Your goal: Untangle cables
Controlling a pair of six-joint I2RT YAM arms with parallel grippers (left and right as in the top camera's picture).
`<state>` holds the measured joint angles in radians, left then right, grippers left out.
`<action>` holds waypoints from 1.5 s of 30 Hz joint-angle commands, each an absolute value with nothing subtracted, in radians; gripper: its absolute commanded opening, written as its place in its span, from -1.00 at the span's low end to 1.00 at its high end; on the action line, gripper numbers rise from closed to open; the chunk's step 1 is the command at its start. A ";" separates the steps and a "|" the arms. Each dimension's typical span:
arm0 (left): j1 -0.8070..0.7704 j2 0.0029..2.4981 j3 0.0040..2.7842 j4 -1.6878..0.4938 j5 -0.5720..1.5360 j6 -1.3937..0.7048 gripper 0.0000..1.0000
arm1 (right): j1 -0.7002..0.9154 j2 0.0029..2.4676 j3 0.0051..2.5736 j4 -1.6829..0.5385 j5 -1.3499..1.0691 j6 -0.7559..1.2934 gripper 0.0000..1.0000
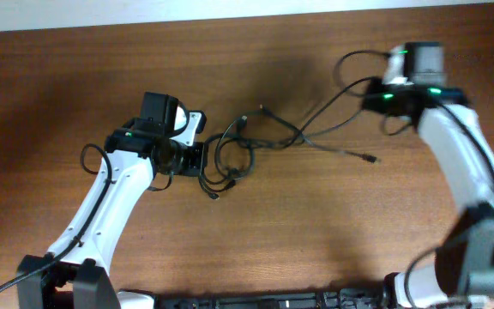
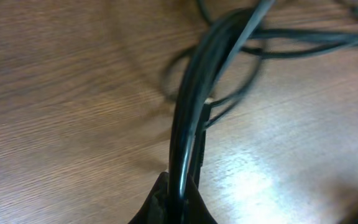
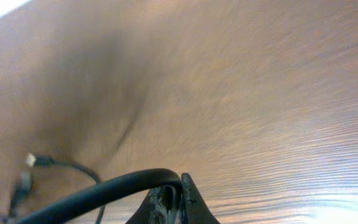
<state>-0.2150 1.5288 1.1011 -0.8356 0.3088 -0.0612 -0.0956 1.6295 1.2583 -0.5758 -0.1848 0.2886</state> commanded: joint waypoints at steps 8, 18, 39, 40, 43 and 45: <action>-0.186 1.522 1.097 -0.815 0.238 -0.109 -1.00 | -0.352 1.375 1.262 -0.581 0.045 0.242 -0.92; -0.187 1.522 1.097 -0.780 0.327 -0.108 -1.00 | -0.408 1.415 1.261 -0.741 -0.283 0.266 0.35; -0.187 1.522 1.097 -0.734 0.896 0.238 -1.00 | 0.378 1.720 1.259 -0.762 -0.527 0.427 0.67; -0.187 1.522 1.097 -0.734 0.898 0.238 -1.00 | 0.391 1.725 1.259 -0.754 -0.471 0.396 0.66; -0.187 1.522 1.097 -0.734 0.891 0.237 -1.00 | 0.401 1.728 1.253 -0.759 -0.280 0.396 0.61; -0.187 1.522 1.097 -0.734 0.844 0.237 -1.00 | 0.401 1.728 1.250 -0.768 -0.253 0.300 0.51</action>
<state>-0.1883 1.5288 1.1004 -0.7391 0.8494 0.2176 0.3965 1.7206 1.2583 -0.7586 -0.3618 0.3962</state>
